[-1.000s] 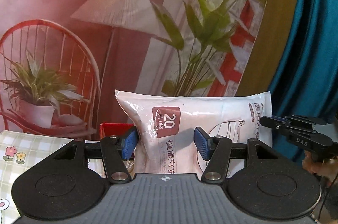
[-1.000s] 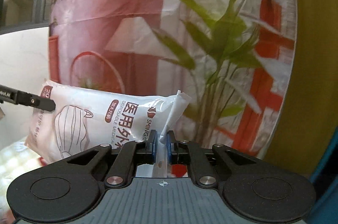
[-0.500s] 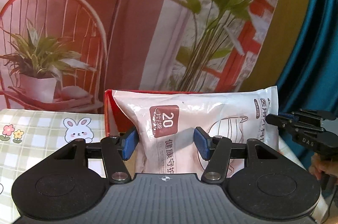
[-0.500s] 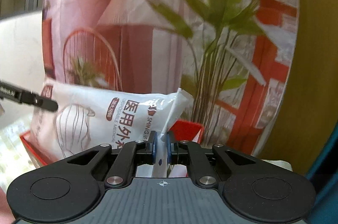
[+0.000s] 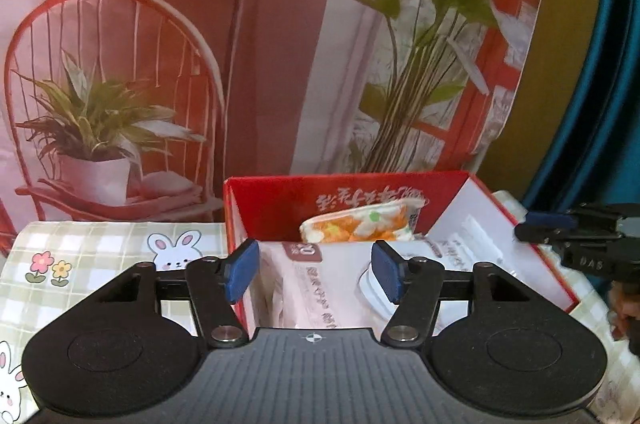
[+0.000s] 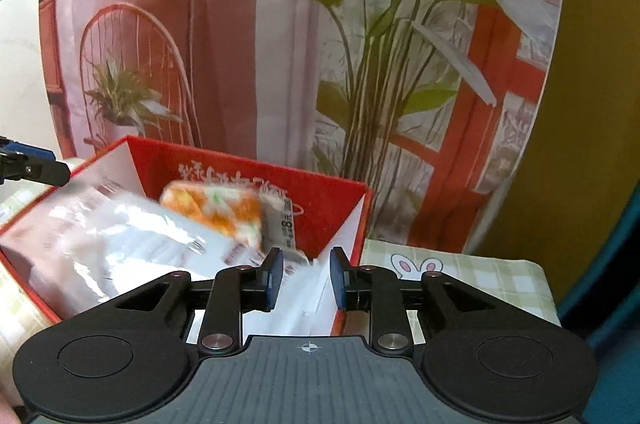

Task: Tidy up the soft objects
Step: 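Lower the mask bag into the box and open both grippers, then press the mask bag flat into the box with both grippers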

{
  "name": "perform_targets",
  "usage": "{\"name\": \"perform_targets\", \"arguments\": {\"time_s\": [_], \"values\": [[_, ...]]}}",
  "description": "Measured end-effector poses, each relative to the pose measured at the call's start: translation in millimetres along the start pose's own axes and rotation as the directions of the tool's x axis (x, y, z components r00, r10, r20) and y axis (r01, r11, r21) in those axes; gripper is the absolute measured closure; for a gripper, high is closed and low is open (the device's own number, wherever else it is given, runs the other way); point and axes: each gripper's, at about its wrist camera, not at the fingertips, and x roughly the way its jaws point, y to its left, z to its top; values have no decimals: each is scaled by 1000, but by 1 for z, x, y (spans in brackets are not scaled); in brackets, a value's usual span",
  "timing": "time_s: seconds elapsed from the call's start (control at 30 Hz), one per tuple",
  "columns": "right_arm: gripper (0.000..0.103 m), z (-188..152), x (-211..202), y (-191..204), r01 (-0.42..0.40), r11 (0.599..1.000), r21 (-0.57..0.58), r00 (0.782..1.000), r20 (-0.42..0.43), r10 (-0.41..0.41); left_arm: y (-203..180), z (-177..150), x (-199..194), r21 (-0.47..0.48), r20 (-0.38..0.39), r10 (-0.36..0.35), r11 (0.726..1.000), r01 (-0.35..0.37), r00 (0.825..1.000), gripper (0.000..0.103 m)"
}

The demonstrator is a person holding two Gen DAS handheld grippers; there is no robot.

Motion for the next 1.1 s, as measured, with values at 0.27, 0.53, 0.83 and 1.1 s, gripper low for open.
{"name": "perform_targets", "arguments": {"time_s": [0.27,0.53,0.83,1.1], "values": [[92,14,33,22,-182,983,-12,967,-181,177,-20,0,46,113,-194,-28,992,51,981,82],[96,21,80,38,-168,985,-26,923,-356,147,-20,-7,101,185,-386,38,982,37,922,82],[97,34,114,43,-189,980,-67,866,-481,134,-28,-16,120,291,-465,67,953,81,883,84],[97,34,118,39,-196,980,-38,861,-485,154,-26,-16,120,283,-454,57,956,83,889,84]]}}
